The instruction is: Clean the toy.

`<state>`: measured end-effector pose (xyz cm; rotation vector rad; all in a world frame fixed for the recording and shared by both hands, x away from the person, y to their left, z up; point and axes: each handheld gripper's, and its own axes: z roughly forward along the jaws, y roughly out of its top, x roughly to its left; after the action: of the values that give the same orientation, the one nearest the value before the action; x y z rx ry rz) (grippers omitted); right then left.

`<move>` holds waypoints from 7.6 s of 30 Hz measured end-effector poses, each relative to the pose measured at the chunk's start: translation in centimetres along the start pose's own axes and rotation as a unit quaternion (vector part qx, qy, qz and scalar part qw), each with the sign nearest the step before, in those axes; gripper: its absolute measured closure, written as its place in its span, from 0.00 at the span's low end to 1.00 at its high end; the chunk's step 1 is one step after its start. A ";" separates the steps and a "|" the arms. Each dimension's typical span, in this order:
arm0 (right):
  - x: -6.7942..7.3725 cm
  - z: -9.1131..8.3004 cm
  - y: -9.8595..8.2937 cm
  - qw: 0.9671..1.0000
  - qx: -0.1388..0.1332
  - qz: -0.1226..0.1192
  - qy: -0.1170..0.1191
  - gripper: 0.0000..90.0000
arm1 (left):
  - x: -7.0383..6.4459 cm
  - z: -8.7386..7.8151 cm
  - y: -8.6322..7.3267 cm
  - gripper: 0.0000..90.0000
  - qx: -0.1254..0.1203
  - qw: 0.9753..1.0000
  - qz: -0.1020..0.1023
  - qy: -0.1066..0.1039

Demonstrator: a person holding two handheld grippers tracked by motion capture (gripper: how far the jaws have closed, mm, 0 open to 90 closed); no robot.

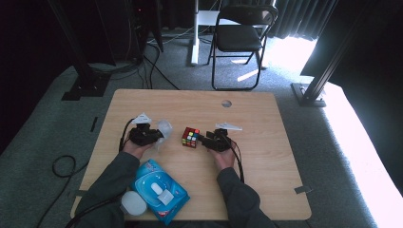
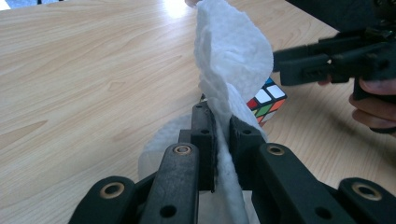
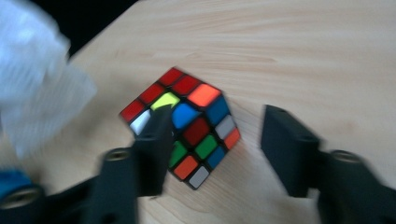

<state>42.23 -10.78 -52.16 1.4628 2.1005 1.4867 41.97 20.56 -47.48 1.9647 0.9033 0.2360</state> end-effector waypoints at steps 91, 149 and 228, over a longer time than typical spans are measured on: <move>6.0 2.7 2.9 0.954 0.062 -0.283 0.080 0.38 | -4.7 1.9 3.6 0.95 0.050 0.992 0.107 -0.050; 7.2 2.2 2.4 0.943 0.065 -0.305 0.120 0.38 | -2.0 0.9 3.2 0.95 0.022 0.998 0.061 0.009; 5.2 0.3 3.4 0.957 0.020 -0.250 0.146 0.38 | -1.4 0.8 1.9 0.95 0.036 0.998 0.042 -0.009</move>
<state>41.87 -6.47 -47.76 0.6579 2.4334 1.5204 42.34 18.53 -46.16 2.0717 0.8291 0.2375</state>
